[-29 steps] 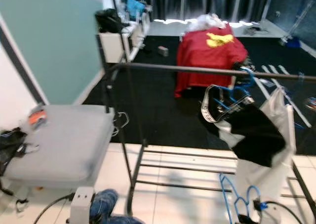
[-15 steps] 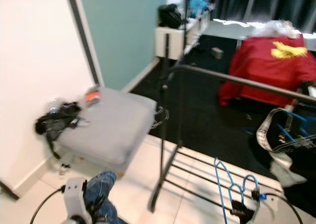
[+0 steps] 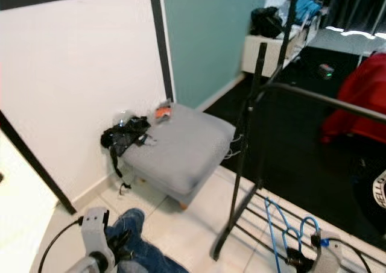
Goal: Hang hanger
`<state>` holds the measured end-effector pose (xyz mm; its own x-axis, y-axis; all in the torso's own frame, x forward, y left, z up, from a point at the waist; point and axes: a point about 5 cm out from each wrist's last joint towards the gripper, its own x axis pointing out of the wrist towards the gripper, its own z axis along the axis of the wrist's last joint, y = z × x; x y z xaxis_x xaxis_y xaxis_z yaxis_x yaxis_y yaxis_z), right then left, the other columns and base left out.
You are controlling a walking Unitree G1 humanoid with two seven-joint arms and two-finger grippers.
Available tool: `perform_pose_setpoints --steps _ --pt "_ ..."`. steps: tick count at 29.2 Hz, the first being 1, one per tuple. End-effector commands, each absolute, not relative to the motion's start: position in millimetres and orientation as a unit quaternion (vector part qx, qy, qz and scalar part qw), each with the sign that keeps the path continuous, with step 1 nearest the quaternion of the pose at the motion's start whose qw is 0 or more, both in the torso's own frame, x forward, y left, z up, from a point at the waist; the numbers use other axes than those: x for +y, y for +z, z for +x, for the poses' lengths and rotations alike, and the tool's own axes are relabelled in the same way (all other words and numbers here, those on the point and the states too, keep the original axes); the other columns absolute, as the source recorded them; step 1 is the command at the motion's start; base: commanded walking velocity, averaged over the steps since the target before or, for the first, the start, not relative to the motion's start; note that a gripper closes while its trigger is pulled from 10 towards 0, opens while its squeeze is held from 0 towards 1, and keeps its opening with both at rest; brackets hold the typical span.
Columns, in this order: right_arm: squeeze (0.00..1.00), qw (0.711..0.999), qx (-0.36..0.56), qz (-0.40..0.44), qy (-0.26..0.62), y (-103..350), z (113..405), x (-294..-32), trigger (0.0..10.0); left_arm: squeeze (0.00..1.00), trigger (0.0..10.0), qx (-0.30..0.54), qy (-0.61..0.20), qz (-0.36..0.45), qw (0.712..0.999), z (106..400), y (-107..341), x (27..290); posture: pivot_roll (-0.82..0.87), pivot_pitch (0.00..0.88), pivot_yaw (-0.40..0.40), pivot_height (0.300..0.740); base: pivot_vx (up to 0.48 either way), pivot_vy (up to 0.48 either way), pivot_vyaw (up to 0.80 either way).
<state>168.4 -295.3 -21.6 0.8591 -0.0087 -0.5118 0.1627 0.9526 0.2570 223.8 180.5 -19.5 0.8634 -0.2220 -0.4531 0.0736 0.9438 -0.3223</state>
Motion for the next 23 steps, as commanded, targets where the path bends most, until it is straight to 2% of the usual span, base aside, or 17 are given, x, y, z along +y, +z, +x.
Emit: perform_pose_setpoints --steps 1,3,6,12,17,23 --pt "0.0 0.954 0.257 0.148 -0.043 -23 173 -290 10.0 0.0 10.0 0.236 -0.073 -0.141 0.959 231 -13 191 0.16 0.0 0.054 0.74 0.0 0.0 0.77" --pt "0.0 0.955 0.253 0.149 -0.044 -25 179 -282 10.0 0.0 10.0 0.242 -0.069 -0.149 0.956 233 -14 198 0.1 0.0 0.099 0.74 0.0 0.0 0.77" --pt "0.0 0.956 0.247 0.151 -0.044 -25 186 -274 10.0 0.0 10.0 0.246 -0.059 -0.162 0.954 237 -13 206 0.07 0.0 0.105 0.74 0.0 0.0 0.77" --pt "0.0 0.958 0.243 0.149 -0.043 -24 200 -277 10.0 0.0 10.0 0.228 -0.063 -0.139 0.962 251 -5 206 0.18 0.0 0.045 0.74 0.0 0.0 0.77" --pt "0.0 0.957 0.249 0.142 -0.041 -24 205 -280 10.0 0.0 10.0 0.217 -0.056 -0.135 0.965 259 0 208 0.18 0.0 0.043 0.74 0.0 0.0 0.77" --pt "0.0 0.954 0.263 0.138 -0.052 -29 199 -288 10.0 0.0 10.0 0.211 -0.055 -0.122 0.968 263 2 208 0.17 0.0 0.034 0.74 0.0 0.0 0.77"
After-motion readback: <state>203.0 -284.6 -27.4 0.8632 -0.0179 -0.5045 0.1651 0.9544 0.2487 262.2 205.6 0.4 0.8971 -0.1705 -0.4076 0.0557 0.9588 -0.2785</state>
